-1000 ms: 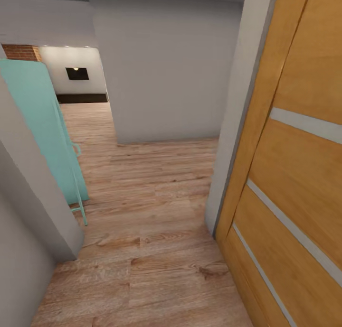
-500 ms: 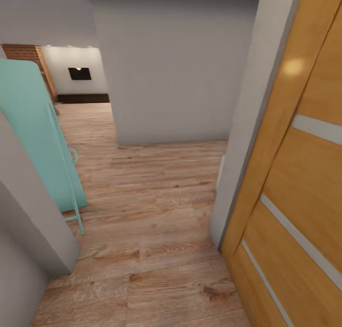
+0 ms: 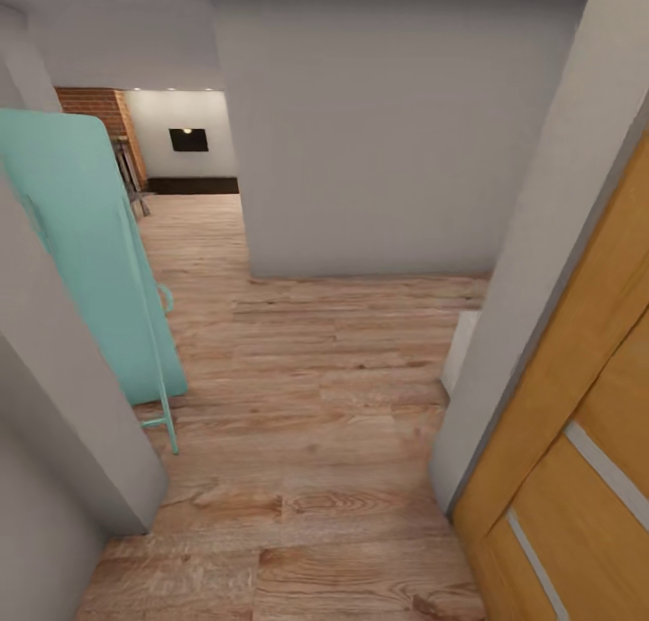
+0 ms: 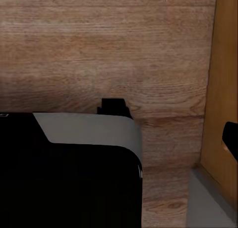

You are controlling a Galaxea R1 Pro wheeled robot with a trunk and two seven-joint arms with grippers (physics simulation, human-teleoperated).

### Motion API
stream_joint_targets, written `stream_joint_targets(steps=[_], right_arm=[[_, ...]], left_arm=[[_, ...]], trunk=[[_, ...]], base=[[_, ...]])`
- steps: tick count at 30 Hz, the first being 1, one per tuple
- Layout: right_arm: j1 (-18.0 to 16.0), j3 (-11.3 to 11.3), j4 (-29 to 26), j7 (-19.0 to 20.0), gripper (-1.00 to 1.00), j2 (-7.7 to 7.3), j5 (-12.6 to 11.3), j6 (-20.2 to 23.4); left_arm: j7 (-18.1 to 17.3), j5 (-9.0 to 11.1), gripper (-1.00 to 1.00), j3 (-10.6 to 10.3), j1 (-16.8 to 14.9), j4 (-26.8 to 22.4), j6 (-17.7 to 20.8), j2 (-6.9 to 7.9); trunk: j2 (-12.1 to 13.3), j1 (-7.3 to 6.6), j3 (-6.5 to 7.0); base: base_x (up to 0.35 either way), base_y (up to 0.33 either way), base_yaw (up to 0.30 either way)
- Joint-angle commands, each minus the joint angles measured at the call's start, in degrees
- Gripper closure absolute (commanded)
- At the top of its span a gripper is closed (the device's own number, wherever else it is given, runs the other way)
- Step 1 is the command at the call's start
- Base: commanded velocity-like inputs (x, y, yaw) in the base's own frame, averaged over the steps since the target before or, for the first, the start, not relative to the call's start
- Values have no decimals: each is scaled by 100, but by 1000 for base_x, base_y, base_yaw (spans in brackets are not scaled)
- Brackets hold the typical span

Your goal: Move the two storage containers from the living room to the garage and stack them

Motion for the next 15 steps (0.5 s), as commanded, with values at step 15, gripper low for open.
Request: stream_joint_targets(steps=[15], right_arm=[[-6,48,18,-1,-100,6,-49,-29]], left_arm=[[-19,39,-100,6,-6,-2,26,2]], trunk=[[-2,3,-5]], base=[[322,0,1]])
